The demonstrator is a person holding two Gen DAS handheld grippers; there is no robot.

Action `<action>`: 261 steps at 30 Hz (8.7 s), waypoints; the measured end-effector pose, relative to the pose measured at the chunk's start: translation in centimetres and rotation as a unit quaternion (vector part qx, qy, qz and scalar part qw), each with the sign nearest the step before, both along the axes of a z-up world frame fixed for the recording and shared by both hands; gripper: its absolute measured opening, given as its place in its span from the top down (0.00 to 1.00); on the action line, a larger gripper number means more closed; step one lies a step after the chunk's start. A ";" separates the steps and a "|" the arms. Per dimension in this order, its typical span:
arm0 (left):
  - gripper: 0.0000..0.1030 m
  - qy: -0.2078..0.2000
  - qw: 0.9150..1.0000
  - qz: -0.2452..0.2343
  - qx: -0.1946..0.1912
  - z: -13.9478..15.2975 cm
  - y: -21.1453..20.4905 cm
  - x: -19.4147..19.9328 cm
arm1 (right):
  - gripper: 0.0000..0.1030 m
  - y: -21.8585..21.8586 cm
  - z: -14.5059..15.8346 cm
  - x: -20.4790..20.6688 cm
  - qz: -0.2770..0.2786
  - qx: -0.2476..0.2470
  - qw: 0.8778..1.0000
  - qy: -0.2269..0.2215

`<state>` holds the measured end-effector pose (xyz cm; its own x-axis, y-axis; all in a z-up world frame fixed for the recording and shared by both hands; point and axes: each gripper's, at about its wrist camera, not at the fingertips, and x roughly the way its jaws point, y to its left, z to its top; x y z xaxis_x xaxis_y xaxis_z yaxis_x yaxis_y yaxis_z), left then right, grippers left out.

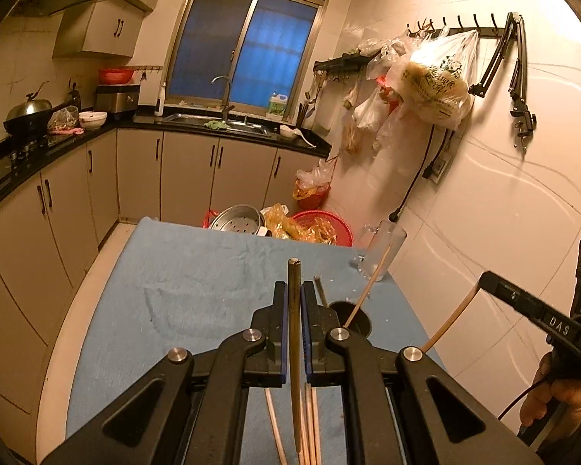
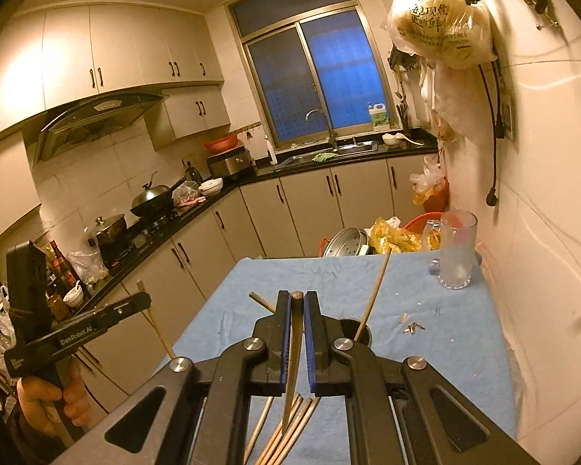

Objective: Organize utensils
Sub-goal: 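Carry both held chopsticks over the black cup and lower their tips inside, then open the right tool into the cup while the left tool releases its chopstick, then withdraw both open tools back toward the remaining chopsticks, then close the right tool on a chopstick while the left tool grasps another, then lift both held chopsticks and carry them over the black cup, lowering tips inside, then open the right tool over the cup while the left tool releases its chopstick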

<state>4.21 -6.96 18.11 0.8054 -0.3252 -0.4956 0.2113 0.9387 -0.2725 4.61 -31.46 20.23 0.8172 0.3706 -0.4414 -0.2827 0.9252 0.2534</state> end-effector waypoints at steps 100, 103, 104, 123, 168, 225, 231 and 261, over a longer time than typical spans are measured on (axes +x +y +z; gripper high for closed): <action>0.31 0.090 0.989 0.114 0.000 -14.5 1.4 -9.0 | 0.40 -0.5 -13.0 -8.6 -0.035 0.000 0.996 0.078; 0.31 0.105 0.988 0.111 0.005 -15.6 1.4 -8.9 | 0.40 -0.8 -13.9 -8.6 -0.028 0.003 0.995 0.093; 0.31 0.109 0.988 0.107 0.009 -15.8 1.1 -8.7 | 0.40 -0.9 -14.0 -8.5 -0.029 0.002 0.995 0.096; 0.33 0.181 0.983 0.018 0.040 -19.6 -1.8 3.1 | 0.54 1.1 -19.5 4.5 -0.004 0.018 0.976 0.217; 0.93 0.379 0.922 -0.066 0.052 -22.0 -2.1 12.3 | 0.91 9.3 -23.4 12.6 -0.088 -0.092 0.924 0.360; 0.94 0.089 0.991 -0.064 -0.072 5.4 -0.6 6.7 | 0.92 -2.9 5.3 1.4 -0.122 0.017 0.990 0.073; 0.94 0.055 0.995 -0.069 -0.051 7.4 -2.4 8.3 | 0.92 -2.5 6.7 2.7 -0.122 0.005 0.991 0.050; 0.94 0.075 0.993 -0.082 0.042 2.7 -8.2 14.0 | 0.92 -0.6 1.5 9.0 -0.102 -0.062 0.989 0.087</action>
<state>18.16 -15.18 20.82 0.6601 -0.3982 -0.6369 0.3254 0.9158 -0.2353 13.65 -32.02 21.71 0.7764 0.1406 -0.6143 -0.0494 0.9854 0.1631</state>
